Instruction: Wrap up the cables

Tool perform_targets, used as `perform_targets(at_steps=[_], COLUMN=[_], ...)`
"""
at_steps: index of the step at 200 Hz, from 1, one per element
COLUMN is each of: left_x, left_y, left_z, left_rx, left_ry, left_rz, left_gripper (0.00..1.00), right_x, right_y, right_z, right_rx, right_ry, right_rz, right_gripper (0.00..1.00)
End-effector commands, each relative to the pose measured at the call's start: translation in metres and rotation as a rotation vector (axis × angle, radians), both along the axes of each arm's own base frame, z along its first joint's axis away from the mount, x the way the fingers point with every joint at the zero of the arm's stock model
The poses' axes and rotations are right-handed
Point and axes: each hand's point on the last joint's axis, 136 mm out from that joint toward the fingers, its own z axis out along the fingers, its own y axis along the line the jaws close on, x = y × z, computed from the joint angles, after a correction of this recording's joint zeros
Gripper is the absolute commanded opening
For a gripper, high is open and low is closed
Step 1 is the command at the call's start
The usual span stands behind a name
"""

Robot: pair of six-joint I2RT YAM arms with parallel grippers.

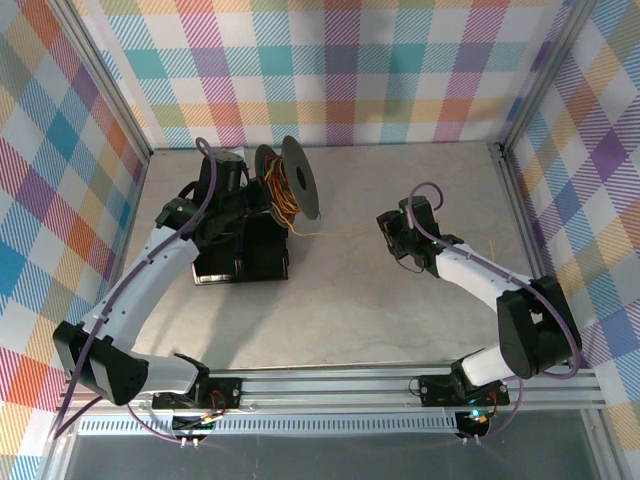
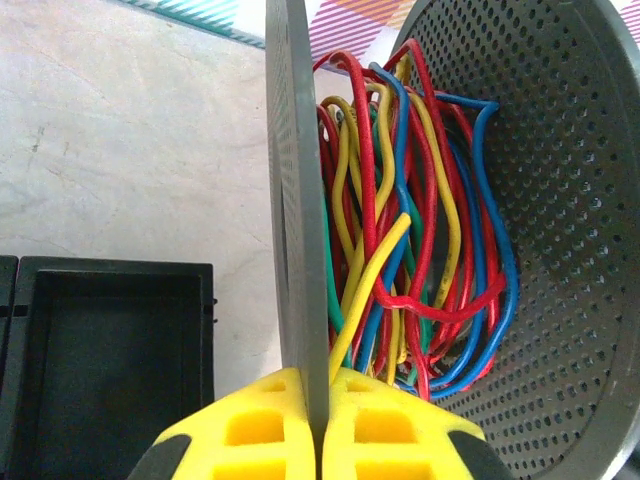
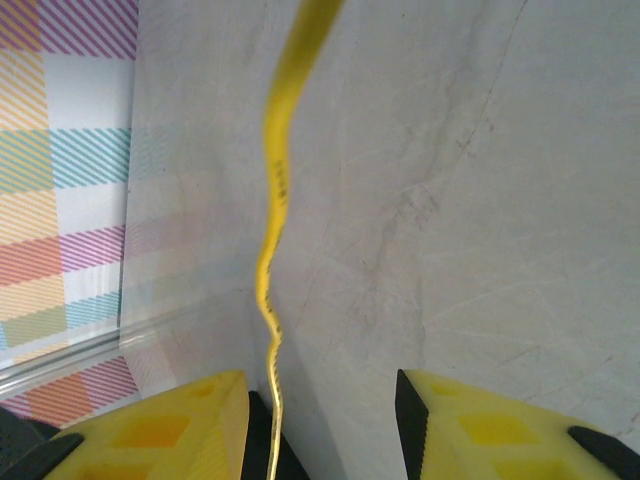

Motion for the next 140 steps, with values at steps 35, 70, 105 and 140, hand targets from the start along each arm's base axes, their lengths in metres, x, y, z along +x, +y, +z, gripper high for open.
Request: perform_targets(at_steps=[35, 70, 105, 140], left_x=[-0.02, -0.034, -0.038, -0.03], left_y=[-0.011, -0.012, -0.01, -0.005], left_z=[0.066, 0.064, 0.056, 0.055], left_rx=[-0.136, -0.151, -0.141, -0.131], left_ry=[-0.168, -0.149, -0.13, -0.136], left_rz=[-0.075, -0.109, -0.104, -0.06], left_gripper=[0.0, 0.0, 0.0, 0.0], right_x=[0.017, 0.028, 0.039, 0.029], right_y=[-0.011, -0.015, -0.002, 0.026], right_z=[-0.01, -0.011, 0.016, 0.035], right_rx=[-0.01, -0.001, 0.068, 0.136], right_ry=[-0.002, -0.023, -0.179, -0.235], right_rz=[-0.019, -0.019, 0.063, 0.216], right_gripper=[0.45, 0.44, 0.47, 0.56])
